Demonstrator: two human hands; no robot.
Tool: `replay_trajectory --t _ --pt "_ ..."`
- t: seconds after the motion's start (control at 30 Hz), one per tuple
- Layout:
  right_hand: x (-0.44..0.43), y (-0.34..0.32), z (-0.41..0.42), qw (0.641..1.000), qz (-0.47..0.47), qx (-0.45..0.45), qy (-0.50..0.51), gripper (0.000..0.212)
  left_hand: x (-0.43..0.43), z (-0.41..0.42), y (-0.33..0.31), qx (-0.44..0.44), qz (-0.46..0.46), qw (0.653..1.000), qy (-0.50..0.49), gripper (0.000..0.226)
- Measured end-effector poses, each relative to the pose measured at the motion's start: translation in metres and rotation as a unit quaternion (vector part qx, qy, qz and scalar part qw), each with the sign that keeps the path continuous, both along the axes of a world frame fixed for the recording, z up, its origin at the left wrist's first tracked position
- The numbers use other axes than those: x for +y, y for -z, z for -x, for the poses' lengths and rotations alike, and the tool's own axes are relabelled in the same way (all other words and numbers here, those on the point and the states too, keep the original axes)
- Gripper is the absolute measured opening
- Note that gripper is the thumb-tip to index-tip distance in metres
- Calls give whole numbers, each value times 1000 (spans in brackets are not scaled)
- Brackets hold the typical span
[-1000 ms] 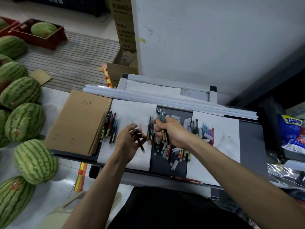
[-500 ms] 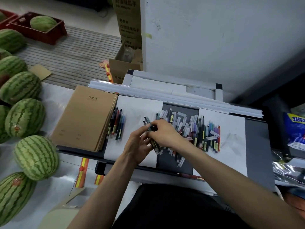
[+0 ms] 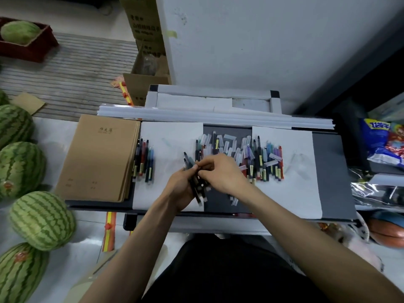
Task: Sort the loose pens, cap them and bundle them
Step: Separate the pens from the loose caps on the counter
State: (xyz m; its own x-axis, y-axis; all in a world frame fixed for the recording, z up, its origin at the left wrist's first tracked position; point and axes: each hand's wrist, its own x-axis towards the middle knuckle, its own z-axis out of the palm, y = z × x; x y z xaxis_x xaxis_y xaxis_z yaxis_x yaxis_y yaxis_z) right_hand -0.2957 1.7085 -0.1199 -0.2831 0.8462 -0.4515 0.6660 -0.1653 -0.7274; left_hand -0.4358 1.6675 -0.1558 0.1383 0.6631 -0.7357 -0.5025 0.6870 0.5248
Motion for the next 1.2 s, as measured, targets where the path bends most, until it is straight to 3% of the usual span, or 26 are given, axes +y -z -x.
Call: replay_trajectory --t 0.17,0.27,0.37,0.47,0.67,0.77,0.87,0.97,1.2 --pt "-26 0 -60 998 -36 10 45 14 1 -8 10 10 22 999 23 25" --pt "-54 7 -105 994 -72 -77 -30 10 -2 -16 13 16 30 997 67 21" --pt "-85 24 -135 962 -115 -196 -151 20 -6 -27 17 6 46 997 60 13" --pt "-103 43 -150 939 -156 -226 -208 25 -10 -35 18 -10 53 997 54 11" --pt "-107 61 -156 916 -231 -222 -242 14 -17 -38 20 -13 72 996 60 10" --pt "-105 57 -155 946 -193 -184 -183 11 -18 -35 19 -15 61 997 54 13" --pt "-98 46 -135 987 -134 -90 -7 9 -19 -31 18 -8 47 998 42 13" --pt "-83 34 -95 990 -47 20 134 10 -20 -29 12 -4 34 999 26 16" --pt "-55 33 -14 990 -29 29 138 12 -25 -9 2 9 -34 999 36 37"
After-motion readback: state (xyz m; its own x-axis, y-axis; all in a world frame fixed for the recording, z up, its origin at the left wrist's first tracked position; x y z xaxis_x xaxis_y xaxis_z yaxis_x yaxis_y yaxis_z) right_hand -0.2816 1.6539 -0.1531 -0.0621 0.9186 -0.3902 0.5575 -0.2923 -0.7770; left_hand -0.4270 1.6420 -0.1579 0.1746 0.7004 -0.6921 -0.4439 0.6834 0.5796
